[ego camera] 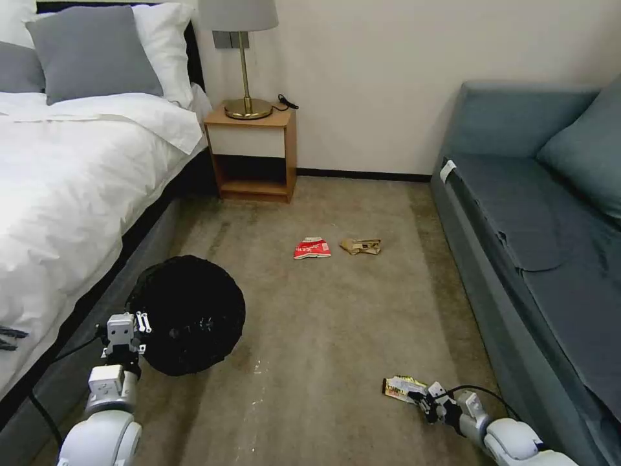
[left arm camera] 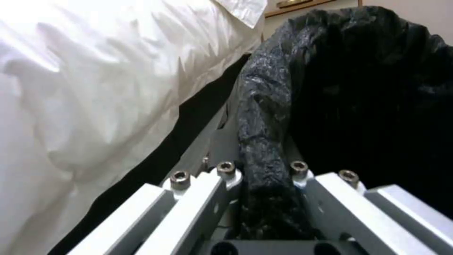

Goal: Pick up the trash bin, then pick up the garbage on the floor and place it into the trash bin.

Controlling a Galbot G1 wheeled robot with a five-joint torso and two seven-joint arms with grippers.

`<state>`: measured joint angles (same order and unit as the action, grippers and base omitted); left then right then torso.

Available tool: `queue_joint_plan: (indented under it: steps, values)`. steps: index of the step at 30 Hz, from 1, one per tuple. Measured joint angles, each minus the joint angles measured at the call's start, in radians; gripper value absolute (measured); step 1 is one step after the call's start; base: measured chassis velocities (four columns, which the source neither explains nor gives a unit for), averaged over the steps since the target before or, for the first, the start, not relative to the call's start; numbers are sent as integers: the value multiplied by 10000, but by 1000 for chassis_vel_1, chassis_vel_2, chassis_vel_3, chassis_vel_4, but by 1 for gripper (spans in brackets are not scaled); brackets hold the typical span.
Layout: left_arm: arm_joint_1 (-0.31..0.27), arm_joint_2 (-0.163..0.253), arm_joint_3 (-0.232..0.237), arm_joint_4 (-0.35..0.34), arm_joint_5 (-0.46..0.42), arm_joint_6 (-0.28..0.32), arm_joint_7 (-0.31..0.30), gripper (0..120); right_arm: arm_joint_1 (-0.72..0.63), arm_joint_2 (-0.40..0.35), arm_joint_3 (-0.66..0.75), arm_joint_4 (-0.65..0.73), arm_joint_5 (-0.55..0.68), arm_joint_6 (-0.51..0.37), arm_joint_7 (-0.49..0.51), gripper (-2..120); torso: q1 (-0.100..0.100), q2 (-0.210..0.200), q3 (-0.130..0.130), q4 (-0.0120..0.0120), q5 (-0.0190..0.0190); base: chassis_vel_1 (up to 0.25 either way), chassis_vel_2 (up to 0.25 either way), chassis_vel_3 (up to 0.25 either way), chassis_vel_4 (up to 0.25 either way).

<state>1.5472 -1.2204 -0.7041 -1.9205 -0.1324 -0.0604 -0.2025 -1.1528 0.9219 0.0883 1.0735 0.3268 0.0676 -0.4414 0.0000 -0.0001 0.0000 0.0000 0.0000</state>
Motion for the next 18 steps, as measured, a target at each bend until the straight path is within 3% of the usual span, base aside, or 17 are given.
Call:
queue_joint_plan:
  steps: [18]
  values:
    - [333,13,-89,-154,-147,-229,-61,4,-323,-74,108,1139,-242,-16,433,0,0,0,0,0,0,0,0,0,0]
